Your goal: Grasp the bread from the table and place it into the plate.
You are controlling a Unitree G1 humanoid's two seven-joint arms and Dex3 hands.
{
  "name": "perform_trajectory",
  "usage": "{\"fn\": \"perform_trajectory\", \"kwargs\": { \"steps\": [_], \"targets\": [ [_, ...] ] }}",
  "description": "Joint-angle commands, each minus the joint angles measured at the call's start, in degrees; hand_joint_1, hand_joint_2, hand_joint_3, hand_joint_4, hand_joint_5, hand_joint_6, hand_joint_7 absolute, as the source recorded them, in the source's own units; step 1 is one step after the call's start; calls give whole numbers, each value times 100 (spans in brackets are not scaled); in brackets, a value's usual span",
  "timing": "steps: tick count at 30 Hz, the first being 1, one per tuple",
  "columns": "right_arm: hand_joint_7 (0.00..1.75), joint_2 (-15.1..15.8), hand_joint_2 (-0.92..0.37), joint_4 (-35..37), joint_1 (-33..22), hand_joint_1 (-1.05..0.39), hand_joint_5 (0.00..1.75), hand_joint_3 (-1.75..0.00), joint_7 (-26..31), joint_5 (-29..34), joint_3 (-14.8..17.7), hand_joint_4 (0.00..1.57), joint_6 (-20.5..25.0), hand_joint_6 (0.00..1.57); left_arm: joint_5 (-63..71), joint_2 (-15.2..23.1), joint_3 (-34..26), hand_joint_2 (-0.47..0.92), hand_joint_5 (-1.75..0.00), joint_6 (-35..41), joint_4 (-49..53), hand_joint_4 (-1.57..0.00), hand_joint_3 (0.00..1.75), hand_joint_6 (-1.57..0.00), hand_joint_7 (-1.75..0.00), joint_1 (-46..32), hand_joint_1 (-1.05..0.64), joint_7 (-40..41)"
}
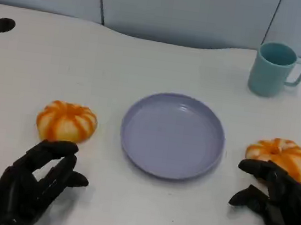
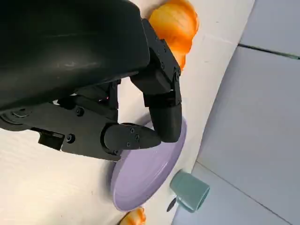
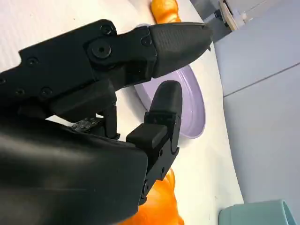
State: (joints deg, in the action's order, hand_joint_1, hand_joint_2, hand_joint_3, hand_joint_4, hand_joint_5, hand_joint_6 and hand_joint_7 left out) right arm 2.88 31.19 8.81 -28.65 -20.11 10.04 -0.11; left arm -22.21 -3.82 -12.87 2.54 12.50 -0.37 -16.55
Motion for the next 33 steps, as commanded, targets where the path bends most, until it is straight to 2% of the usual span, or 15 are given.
{"fn": "perform_trajectory", "kwargs": {
  "steps": [1,3,4,6,8,11,12,13,15,18,23,25,28,33],
  "targets": [
    [97,-58,-92,43,-93,-43,137,-25,123,102,-52,61,0,61,607,335,171,92,-134,-1110,171,-64,26,-69,-104,54,-29,-177],
    [97,-73,-92,64,-72,-43,138,-25,118,97,-56,61,-28,61,827,427,256,92,-129,-1574,268,-63,26,-69,-96,102,-29,-215],
    [97,-75,-92,78,-61,-44,138,-26,105,86,-55,60,-41,61,947,476,304,92,-124,-1846,326,-62,26,-73,-79,130,-26,-239],
    [97,-89,-92,119,-25,-44,139,-26,75,44,-38,59,-33,60,1211,619,416,92,-117,-2260,302,-59,25,-74,-59,181,-24,-257],
    [97,-84,-92,134,-7,-45,139,-27,65,47,-41,59,-26,59,1635,839,538,92,-99,-2536,214,-55,21,-72,-33,210,-27,-147],
    [98,-81,-92,140,-2,-45,139,-27,60,57,-41,58,-29,58,1810,928,596,92,-94,-2703,249,-54,20,-71,-24,230,-28,-70],
    [98,-79,-92,147,3,-45,139,-27,58,67,-44,58,-44,58,2266,1159,644,92,-93,-3031,262,-54,20,-71,-24,342,-28,91],
    [98,-78,-92,153,7,-45,139,-27,56,74,-45,58,-55,59,2619,1333,681,92,-77,-3286,278,-50,15,-65,-15,427,-35,225],
    [99,-78,-92,132,2,-45,140,-27,75,89,-51,58,-44,59,3612,1713,769,92,-64,-3702,276,-46,12,-60,-8,608,-41,714],
    [99,-79,-92,91,-12,-45,140,-27,106,100,-58,58,-10,59,4664,2062,893,92,-56,-3992,315,-36,9,-51,-2,773,-51,1408],
    [99,-80,-92,72,-43,-44,140,-28,91,84,-60,57,3,59,5953,2552,1150,92,-39,-3759,191,-21,5,-39,0,1020,-63,2260],
    [99,-84,-92,52,-49,-44,139,-28,115,93,-65,57,13,59,6291,2711,1275,92,-37,-3564,101,-20,4,-38,0,1075,-64,2351],
    [99,-89,-92,38,-56,-43,140,-29,140,108,-75,58,-5,58,7166,3049,1576,92,-28,-3020,-144,-8,9,-25,0,1211,-72,2417],
    [99,-86,-92,38,-58,-43,140,-29,146,103,-83,58,-12,58,7346,3194,1818,92,-25,-2689,-254,-6,9,-23,0,1228,-75,2553]
  ]
}}
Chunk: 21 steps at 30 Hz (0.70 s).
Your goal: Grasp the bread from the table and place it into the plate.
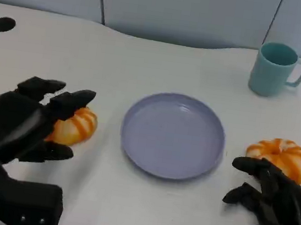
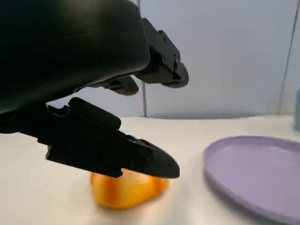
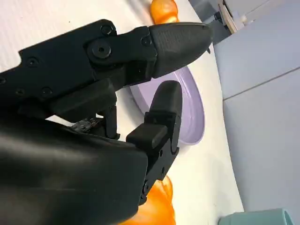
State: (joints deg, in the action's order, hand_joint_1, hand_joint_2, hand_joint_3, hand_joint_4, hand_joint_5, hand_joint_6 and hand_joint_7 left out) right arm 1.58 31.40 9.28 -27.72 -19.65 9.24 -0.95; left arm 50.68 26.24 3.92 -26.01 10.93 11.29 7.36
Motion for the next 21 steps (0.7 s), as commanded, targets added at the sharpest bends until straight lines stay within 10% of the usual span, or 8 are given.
{"fn": "perform_trajectory", "kwargs": {
  "steps": [1,9,21],
  "targets": [
    [99,51,-92,33,-100,-43,140,-29,26,35,5,58,93,58,191,247,296,92,-23,369,-40,-5,9,-21,0,241,-76,-147],
    [98,39,-92,38,-107,-44,140,-27,14,6,25,58,118,59,461,485,980,92,-9,1104,260,-1,8,-9,0,908,-80,-1054],
    [99,53,-92,-225,-290,-44,139,-27,-4,-33,49,58,324,58,675,-148,2377,91,-10,1240,3738,-9,2,-19,-1,2880,-73,-468]
  ]
}}
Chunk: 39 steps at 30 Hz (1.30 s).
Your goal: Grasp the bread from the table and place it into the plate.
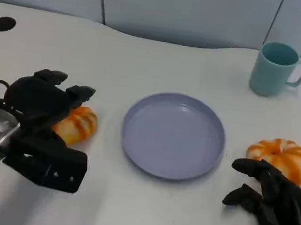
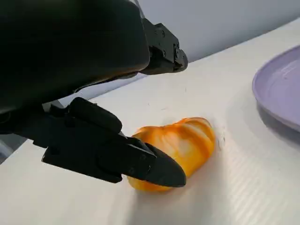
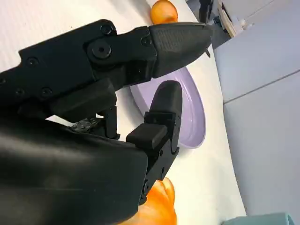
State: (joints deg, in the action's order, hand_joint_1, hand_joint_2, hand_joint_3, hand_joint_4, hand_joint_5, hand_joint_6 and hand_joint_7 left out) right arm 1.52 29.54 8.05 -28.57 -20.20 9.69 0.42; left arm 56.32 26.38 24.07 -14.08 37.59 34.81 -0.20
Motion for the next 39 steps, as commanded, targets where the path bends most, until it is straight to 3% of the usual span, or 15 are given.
{"fn": "perform_trajectory", "kwargs": {
  "steps": [1,7,11,25,39],
  "targets": [
    [99,62,-92,-55,-188,-44,139,-27,93,57,-9,58,148,58,102,-249,454,91,-9,84,1378,-8,1,-18,-1,685,-73,297],
    [101,80,-92,149,-207,-45,142,-29,-109,75,15,58,-240,58,-72,-615,784,91,-6,96,2868,-3,1,-14,0,1480,-71,317],
    [103,116,-92,152,-198,-45,143,-29,-99,89,12,59,-201,59,-136,-763,963,91,-5,152,3365,-2,0,-13,0,1790,-74,293],
    [100,150,-92,-77,-318,-43,143,-29,-33,34,50,58,11,59,-320,-1216,1265,86,-5,686,3967,-7,0,-15,0,1958,-68,461],
    [98,194,-92,-392,-477,-43,139,-24,-67,-105,117,61,268,59,-852,-1292,1166,83,-6,402,4043,-14,0,-20,-1,1746,-53,16]
  ]
}}
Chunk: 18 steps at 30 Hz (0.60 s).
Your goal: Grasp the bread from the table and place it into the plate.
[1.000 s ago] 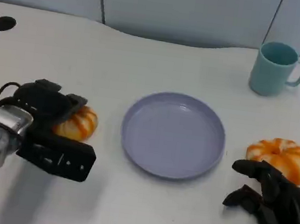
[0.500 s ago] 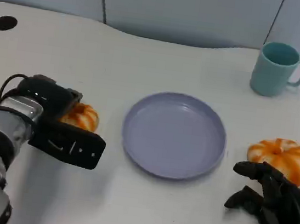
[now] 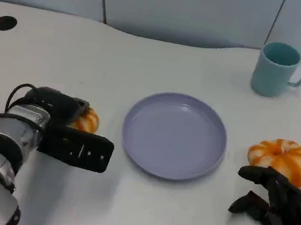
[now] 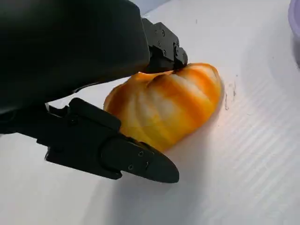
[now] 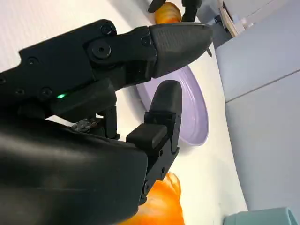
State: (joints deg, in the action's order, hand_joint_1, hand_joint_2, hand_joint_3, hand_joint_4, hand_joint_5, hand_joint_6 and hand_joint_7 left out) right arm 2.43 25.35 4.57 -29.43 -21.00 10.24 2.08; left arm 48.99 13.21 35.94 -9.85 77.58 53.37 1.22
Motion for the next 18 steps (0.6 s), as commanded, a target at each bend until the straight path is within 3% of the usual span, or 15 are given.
{"fn": "perform_trajectory", "kwargs": {
  "steps": [1,3,5,8,11,12,13,14,16,18],
  "targets": [
    [98,115,-92,31,-124,-43,139,-24,36,-35,80,61,123,59,-94,-6,28,83,-6,74,48,-14,0,-20,-1,-155,-52,-13],
    [98,124,-92,39,-109,-44,137,-23,87,-51,114,60,168,59,-57,-46,94,90,-8,218,54,-33,2,-41,-4,-230,-37,208],
    [98,146,-92,43,-103,-44,138,-23,71,-56,125,60,172,59,-68,-44,112,92,-11,257,62,-52,11,-58,-6,-249,-31,274],
    [99,154,-92,36,-109,-44,138,-23,66,-68,139,60,170,59,-80,-32,133,92,-18,239,65,-73,17,-71,-7,-256,-28,326],
    [99,162,-92,44,-113,-44,138,-23,25,-79,140,60,135,59,-40,18,191,92,-19,157,50,-76,18,-73,-7,-293,-28,560],
    [100,168,-92,51,-115,-44,140,-25,-6,-84,141,60,106,58,-6,55,229,92,-87,95,38,-77,9,-95,-14,-322,-30,731],
    [100,172,-92,57,-116,-44,141,-25,-28,-87,142,60,86,57,13,79,260,92,-118,52,33,-73,5,-103,-15,-340,-31,853],
    [100,161,-92,41,-121,-44,141,-25,0,-76,136,59,97,57,14,117,278,92,-134,11,35,-71,3,-107,-15,-356,-32,919],
    [101,139,-92,37,-121,-44,142,-25,29,-57,120,60,102,57,-37,173,269,92,-157,-32,45,-62,16,-82,-88,-365,-31,920],
    [101,116,-92,12,-125,-43,142,-25,78,-33,88,60,147,57,-135,269,195,92,-169,-120,33,-59,25,-60,-141,-364,-27,987]
  ]
}}
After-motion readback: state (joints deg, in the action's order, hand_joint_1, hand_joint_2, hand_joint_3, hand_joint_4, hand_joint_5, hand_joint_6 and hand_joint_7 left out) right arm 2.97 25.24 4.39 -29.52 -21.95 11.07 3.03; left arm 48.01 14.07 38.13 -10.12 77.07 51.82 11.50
